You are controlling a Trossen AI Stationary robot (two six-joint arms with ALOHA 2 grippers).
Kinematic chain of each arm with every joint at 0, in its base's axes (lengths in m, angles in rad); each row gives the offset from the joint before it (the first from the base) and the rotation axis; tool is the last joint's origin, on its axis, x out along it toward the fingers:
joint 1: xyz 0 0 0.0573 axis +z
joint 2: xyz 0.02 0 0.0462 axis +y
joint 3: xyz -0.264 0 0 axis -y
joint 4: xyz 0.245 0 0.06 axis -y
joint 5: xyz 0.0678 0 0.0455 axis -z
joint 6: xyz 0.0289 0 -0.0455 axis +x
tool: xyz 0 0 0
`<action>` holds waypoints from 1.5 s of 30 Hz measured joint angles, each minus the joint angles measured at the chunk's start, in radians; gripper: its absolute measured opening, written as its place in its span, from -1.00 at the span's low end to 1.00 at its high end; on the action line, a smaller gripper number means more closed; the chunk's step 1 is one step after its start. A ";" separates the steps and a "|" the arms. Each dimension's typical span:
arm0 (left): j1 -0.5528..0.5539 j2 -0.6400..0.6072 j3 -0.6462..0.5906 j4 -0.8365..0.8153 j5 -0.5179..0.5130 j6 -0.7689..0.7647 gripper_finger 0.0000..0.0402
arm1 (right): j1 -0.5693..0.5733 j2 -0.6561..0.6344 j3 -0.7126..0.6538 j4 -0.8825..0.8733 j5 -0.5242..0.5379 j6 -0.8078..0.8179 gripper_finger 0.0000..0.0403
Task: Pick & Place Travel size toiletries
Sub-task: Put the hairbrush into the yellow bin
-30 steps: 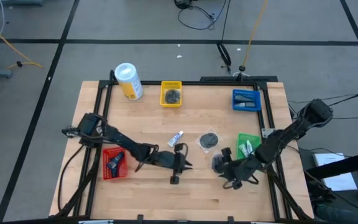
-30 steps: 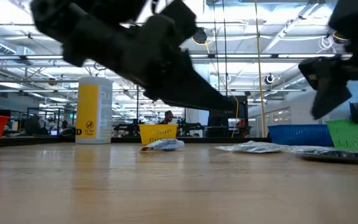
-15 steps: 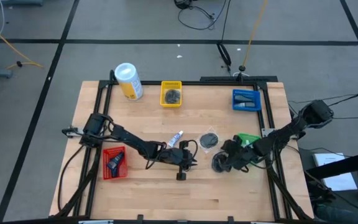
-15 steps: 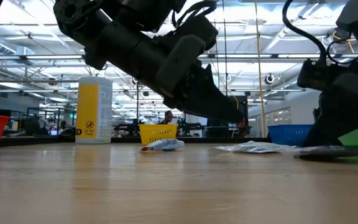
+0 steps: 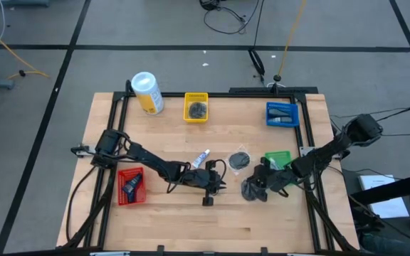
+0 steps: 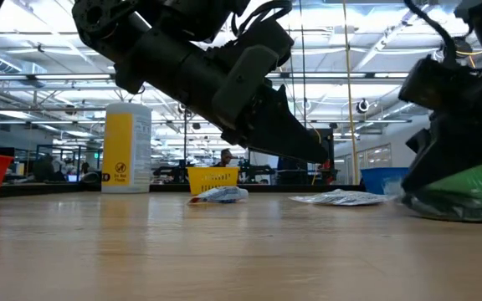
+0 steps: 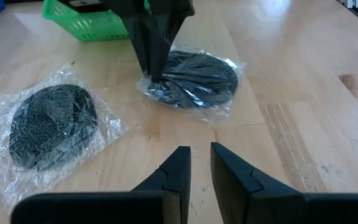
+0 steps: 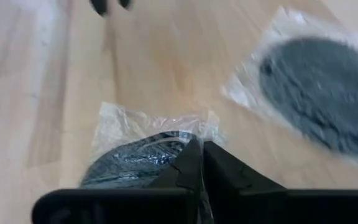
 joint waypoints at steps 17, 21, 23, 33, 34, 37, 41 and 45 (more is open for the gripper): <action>0.084 0.000 -0.001 0.125 0.105 -0.132 -0.09 | 0.058 -0.011 0.144 -0.011 0.285 -0.324 -1.00; 0.123 0.000 -0.001 0.137 0.113 -0.241 0.32 | 0.095 -0.011 0.144 0.010 0.426 -0.402 -1.00; 0.133 0.000 -0.001 0.144 0.134 -0.241 0.47 | 0.103 -0.011 0.144 0.023 0.452 -0.425 -1.00; 0.106 0.000 -0.001 0.227 0.070 -0.219 0.38 | 0.101 0.095 0.144 0.307 0.506 -0.624 -1.00; 0.104 0.000 -0.001 0.225 0.059 -0.219 0.33 | 0.101 0.109 0.144 0.340 0.506 -0.643 -1.00; 0.100 0.000 -0.001 0.211 0.046 -0.210 0.15 | 0.101 0.142 0.144 0.408 0.505 -0.694 -1.00; 0.097 0.000 -0.001 0.187 0.043 -0.168 -0.16 | 0.100 0.153 0.144 0.420 0.503 -0.704 -1.00; 0.090 -0.001 -0.001 0.141 0.043 -0.131 -0.54 | 0.102 0.152 0.144 0.423 0.502 -0.692 -0.94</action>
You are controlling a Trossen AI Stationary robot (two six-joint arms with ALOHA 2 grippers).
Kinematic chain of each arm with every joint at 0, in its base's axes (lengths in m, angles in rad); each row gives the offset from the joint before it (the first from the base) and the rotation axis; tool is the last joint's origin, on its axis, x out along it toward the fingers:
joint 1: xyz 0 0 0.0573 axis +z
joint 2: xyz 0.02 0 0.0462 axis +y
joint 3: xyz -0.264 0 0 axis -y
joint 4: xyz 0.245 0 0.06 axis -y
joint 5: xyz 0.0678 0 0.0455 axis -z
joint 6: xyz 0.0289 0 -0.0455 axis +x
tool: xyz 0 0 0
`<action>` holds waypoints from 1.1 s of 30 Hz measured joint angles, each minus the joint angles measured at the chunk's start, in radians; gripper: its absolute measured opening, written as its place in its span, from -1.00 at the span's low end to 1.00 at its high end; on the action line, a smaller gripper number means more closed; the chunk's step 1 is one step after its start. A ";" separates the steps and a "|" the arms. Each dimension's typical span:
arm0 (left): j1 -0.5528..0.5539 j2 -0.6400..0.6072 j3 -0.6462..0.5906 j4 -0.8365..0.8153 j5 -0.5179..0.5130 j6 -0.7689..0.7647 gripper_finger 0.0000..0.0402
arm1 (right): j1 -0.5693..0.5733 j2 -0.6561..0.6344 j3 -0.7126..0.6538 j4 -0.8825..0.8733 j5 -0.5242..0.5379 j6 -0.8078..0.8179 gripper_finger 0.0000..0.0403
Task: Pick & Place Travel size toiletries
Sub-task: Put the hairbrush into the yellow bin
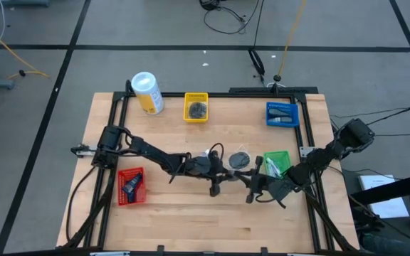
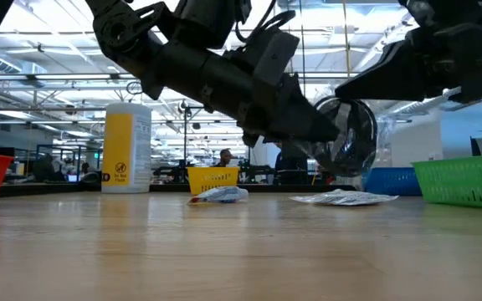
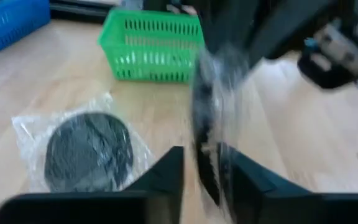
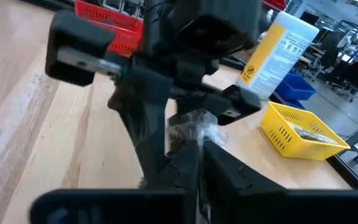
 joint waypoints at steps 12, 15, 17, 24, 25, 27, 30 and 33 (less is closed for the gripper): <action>-0.017 -0.272 -0.001 -0.519 -0.294 -0.018 -0.79 | 0.122 -0.170 -0.002 -0.060 -0.001 0.101 -0.22; 0.023 -0.392 0.000 -0.666 -0.363 -0.038 -0.84 | 0.137 -0.174 -0.020 -0.064 -0.001 0.126 -0.14; 0.079 -0.467 0.000 -0.736 -0.381 -0.052 -0.90 | 0.138 -0.174 -0.039 -0.064 -0.001 0.152 -0.12; 0.447 -0.550 0.001 -0.767 -0.208 -0.056 -0.88 | 0.121 -0.174 -0.097 -0.010 -0.001 0.195 -0.16; 0.505 -0.533 0.001 -0.767 -0.154 -0.069 -0.85 | 0.119 -0.174 -0.099 -0.007 -0.001 0.194 -0.17; 0.605 -0.483 0.002 -0.749 -0.068 -0.104 -0.78 | 0.115 -0.174 -0.100 -0.004 -0.002 0.194 -0.18; 0.702 -0.398 -0.001 -0.741 0.006 -0.172 -0.73 | 0.109 -0.174 -0.101 -0.005 -0.002 0.189 -0.18; 0.747 -0.333 -0.001 -0.698 0.092 -0.191 -0.72 | 0.109 -0.174 -0.101 -0.004 -0.002 0.188 -0.18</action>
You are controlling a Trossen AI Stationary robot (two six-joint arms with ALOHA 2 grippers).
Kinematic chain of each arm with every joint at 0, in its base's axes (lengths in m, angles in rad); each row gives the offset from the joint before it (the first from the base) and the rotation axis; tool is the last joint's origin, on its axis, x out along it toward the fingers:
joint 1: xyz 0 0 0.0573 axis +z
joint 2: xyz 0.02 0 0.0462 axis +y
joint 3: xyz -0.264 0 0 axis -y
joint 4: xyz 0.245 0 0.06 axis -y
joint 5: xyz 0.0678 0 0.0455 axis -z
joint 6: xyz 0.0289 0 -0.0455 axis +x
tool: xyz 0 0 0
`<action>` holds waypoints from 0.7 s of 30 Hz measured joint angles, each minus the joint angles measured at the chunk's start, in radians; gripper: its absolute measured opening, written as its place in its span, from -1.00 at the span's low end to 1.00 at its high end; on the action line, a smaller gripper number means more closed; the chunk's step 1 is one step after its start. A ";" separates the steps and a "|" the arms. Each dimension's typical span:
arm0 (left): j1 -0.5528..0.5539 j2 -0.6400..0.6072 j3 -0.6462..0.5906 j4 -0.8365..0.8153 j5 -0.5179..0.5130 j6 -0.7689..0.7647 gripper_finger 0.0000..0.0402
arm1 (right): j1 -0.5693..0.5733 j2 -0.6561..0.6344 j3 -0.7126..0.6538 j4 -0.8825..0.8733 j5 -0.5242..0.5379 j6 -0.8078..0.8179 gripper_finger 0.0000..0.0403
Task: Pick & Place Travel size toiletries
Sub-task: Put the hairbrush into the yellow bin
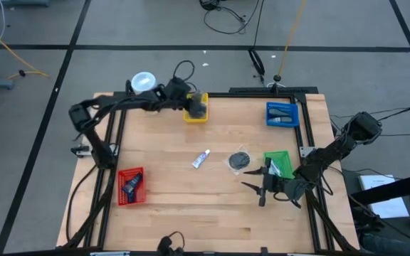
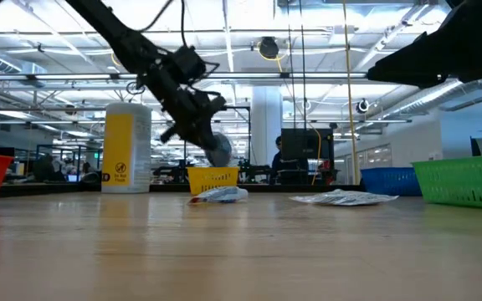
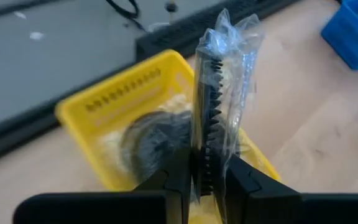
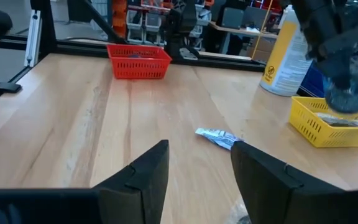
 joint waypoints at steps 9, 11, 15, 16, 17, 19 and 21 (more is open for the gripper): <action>0.011 0.052 0.002 0.073 0.078 -0.051 -0.71 | 0.000 0.000 0.000 -0.003 -0.002 0.001 -0.18; 0.016 0.052 0.002 0.071 0.074 -0.051 -0.70 | 0.000 0.000 0.000 -0.003 -0.002 0.006 -0.18; 0.038 0.052 0.002 0.058 0.082 -0.051 -0.55 | 0.000 0.000 0.000 -0.003 -0.002 0.020 -0.18; 0.042 0.052 0.002 0.045 0.083 -0.046 -0.48 | 0.000 0.000 0.000 -0.003 -0.002 0.020 -0.18; 0.048 0.051 0.002 0.033 0.083 -0.040 -0.41 | 0.000 0.000 0.000 -0.004 -0.002 0.020 -0.18; 0.063 0.036 0.001 0.009 0.084 -0.033 -0.25 | 0.000 0.000 0.000 -0.004 -0.002 0.020 -0.18; 0.073 0.015 0.001 0.012 0.095 -0.036 -0.08 | 0.000 0.000 0.000 -0.004 -0.002 0.019 -0.18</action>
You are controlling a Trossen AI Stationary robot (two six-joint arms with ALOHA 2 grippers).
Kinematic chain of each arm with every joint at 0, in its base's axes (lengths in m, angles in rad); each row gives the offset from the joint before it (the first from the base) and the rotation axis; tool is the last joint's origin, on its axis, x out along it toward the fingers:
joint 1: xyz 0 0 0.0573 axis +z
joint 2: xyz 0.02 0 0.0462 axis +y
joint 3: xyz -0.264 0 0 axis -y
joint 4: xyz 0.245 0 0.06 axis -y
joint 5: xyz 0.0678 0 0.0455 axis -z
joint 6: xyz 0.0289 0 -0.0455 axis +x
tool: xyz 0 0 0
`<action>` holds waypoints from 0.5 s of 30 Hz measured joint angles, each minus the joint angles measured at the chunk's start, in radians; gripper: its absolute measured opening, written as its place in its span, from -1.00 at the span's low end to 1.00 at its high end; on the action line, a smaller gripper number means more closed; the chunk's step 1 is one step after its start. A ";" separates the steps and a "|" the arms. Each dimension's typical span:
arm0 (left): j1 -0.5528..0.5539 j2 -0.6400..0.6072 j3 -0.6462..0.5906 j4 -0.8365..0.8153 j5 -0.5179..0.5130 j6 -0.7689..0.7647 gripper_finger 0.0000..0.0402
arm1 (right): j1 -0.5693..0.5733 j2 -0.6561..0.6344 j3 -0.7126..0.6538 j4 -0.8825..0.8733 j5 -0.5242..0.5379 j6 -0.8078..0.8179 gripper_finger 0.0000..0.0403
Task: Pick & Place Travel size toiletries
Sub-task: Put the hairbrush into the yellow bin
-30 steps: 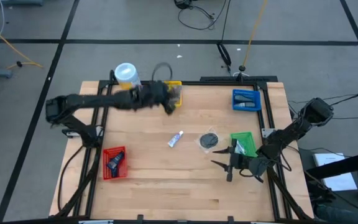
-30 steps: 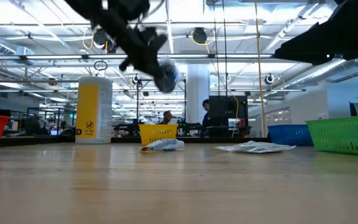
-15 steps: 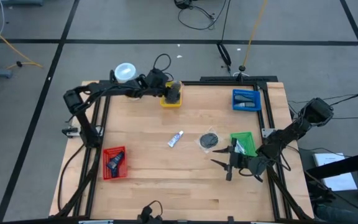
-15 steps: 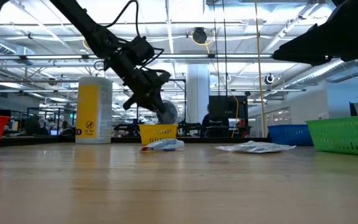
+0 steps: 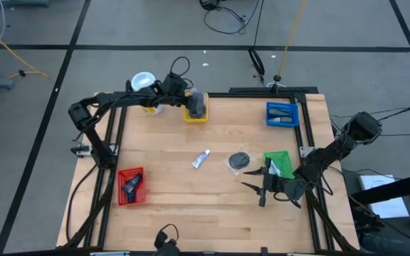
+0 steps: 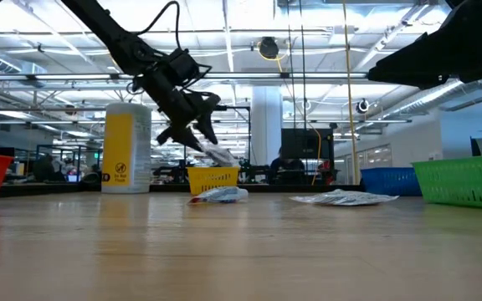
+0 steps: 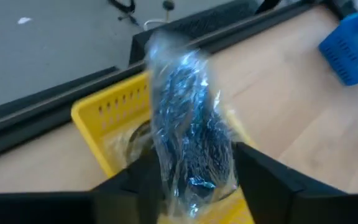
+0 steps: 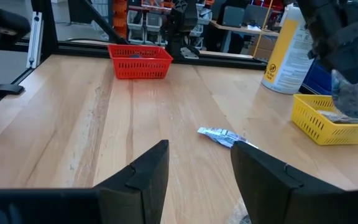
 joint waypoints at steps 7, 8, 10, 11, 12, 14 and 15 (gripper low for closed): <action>-0.011 -0.011 0.001 -0.035 0.131 -0.018 0.17 | 0.000 0.000 0.000 0.000 0.000 -0.002 -0.18; -0.020 -0.011 0.001 -0.055 0.110 -0.021 0.15 | 0.000 0.000 0.000 0.000 0.000 -0.002 -0.18; -0.038 -0.011 0.000 -0.092 0.030 -0.020 0.09 | 0.000 0.000 0.000 0.000 0.000 0.000 -0.18; -0.045 -0.011 0.000 -0.101 -0.008 -0.017 0.05 | 0.000 0.000 0.000 0.000 0.000 0.000 -0.18; -0.050 -0.012 0.000 -0.102 -0.031 -0.012 0.02 | 0.000 0.000 0.000 0.000 0.000 0.000 -0.18; -0.052 -0.021 0.000 -0.101 -0.045 -0.004 -0.05 | -0.005 0.000 0.000 0.000 -0.001 0.000 -0.18; -0.052 -0.022 0.004 -0.102 -0.047 -0.001 -0.08 | -0.007 0.000 0.000 0.000 0.000 0.000 -0.18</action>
